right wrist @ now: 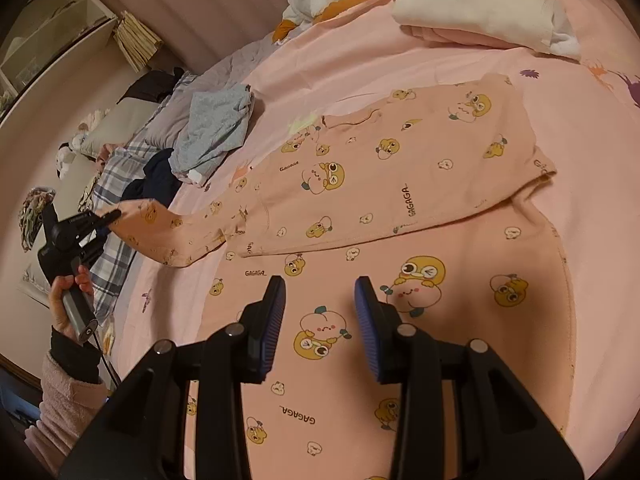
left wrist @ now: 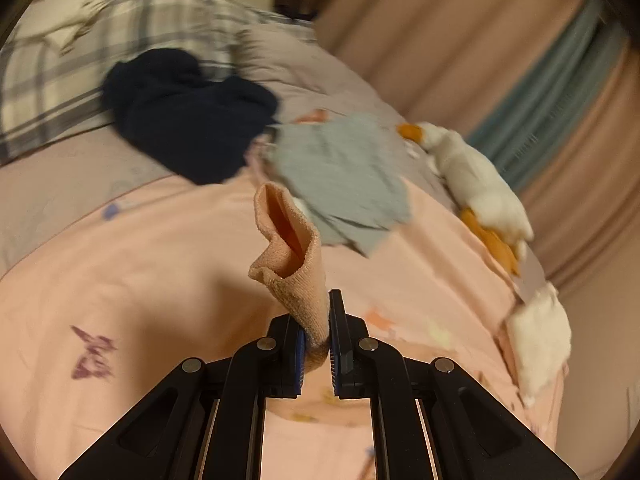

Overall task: Fold small clothes
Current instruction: 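Grasp the other sleeve cuff with the left tool and fold it across the body, then open the left tool to release the sleeve onto the garment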

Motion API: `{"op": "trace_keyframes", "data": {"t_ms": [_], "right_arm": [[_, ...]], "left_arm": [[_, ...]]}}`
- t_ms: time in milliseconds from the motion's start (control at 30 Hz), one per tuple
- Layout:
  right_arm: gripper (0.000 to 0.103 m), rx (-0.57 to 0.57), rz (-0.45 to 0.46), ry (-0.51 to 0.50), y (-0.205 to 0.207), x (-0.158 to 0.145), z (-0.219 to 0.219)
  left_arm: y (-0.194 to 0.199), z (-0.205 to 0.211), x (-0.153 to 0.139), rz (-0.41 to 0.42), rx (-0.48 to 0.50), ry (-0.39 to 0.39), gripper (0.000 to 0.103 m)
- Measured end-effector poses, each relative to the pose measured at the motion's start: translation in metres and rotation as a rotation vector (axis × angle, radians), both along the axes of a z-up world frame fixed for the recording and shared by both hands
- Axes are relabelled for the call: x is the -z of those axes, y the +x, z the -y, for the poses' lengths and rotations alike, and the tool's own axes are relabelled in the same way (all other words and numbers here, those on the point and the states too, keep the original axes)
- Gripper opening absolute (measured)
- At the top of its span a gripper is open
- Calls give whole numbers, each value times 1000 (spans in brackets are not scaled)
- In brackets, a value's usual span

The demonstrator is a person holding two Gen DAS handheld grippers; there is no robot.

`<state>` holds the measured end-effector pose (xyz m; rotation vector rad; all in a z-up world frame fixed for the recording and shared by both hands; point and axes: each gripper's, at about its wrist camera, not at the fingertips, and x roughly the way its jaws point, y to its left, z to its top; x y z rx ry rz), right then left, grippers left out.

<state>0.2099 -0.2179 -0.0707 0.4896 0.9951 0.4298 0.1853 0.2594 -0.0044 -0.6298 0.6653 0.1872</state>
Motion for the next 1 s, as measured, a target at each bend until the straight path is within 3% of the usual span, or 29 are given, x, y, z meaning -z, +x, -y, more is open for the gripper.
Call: {"op": "trace_keyframes", "data": {"t_ms": [233, 500, 767, 1000], "right_arm": [[37, -6, 2, 20, -6, 1, 5], [37, 21, -7, 48, -8, 7, 22], [37, 59, -30, 66, -10, 19, 40], [37, 83, -43, 72, -11, 26, 53]], "left_arm": [[18, 67, -16, 1, 120, 84, 8], [41, 143, -12, -34, 227, 193, 8], [54, 218, 25, -93, 322, 301, 8], [62, 265, 67, -174, 420, 309, 8]]}}
